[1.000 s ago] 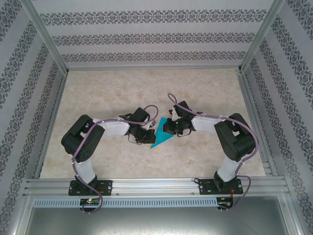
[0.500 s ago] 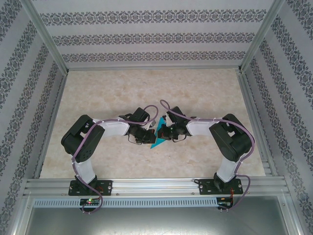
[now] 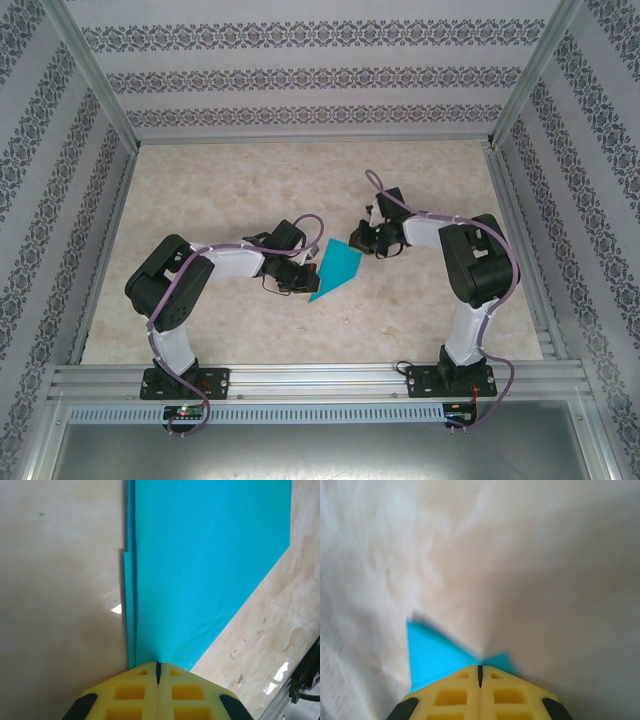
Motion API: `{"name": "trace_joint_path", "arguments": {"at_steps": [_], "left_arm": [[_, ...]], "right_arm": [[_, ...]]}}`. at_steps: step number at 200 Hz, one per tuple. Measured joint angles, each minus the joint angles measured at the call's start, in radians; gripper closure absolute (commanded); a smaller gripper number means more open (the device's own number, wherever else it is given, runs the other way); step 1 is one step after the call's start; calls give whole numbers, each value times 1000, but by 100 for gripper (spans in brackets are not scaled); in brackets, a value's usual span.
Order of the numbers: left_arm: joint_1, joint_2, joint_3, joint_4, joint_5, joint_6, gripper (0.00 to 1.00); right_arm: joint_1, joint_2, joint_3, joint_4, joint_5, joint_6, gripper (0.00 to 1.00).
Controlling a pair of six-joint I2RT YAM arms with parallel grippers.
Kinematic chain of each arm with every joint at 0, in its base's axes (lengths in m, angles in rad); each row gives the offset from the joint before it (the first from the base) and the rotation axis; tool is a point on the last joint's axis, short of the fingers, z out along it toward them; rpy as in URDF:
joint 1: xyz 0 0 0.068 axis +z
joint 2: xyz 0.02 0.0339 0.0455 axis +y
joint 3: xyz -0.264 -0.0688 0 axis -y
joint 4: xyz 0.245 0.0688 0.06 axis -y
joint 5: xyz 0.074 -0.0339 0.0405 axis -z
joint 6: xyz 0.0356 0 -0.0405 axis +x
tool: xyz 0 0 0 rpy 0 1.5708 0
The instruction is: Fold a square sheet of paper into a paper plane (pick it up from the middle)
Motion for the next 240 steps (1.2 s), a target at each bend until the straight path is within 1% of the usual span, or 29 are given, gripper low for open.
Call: {"name": "trace_joint_path", "arguments": {"at_steps": [16,26,37,44,52,57,69,77,94,113,126,144,172,176,198,240], "left_arm": [[0,0,1,0,0,0,100],[0,0,2,-1,0,0,100],[0,0,9,-7,0,0,100],[0,0,13,-13,-3,0,97],[0,0,19,-23,-6,0,91],[0,0,26,-31,-8,-1,86],[0,0,48,-51,-23,-7,75],[0,0,70,-59,-35,-9,69],[7,-10,116,-66,-69,-19,55],[27,-52,142,-69,-119,-26,35],[47,-91,145,-70,-167,-32,24],[70,-133,146,-76,-241,-39,14],[99,-172,146,-100,-328,-36,4],[104,-176,146,-103,-338,-37,1],[132,-209,140,-110,-367,-37,0],[200,-279,78,-109,-362,-38,0]], "right_arm": [[-35,0,30,-20,37,-1,99],[-47,-4,38,-26,55,0,94],[-49,-17,38,-42,68,5,85],[-46,-33,32,-51,72,10,78],[-39,-63,16,-58,76,16,69],[-33,-85,4,-61,79,24,65],[-14,-149,-37,-63,88,37,56],[3,-198,-68,-62,93,59,51],[40,-290,-136,-49,105,106,45],[78,-355,-209,-16,113,184,43],[101,-370,-243,2,120,232,42],[141,-370,-258,11,140,294,42],[188,-365,-257,46,165,364,43],[192,-362,-256,50,167,373,43],[205,-328,-249,64,179,406,44],[211,-254,-222,79,182,435,47]]}}
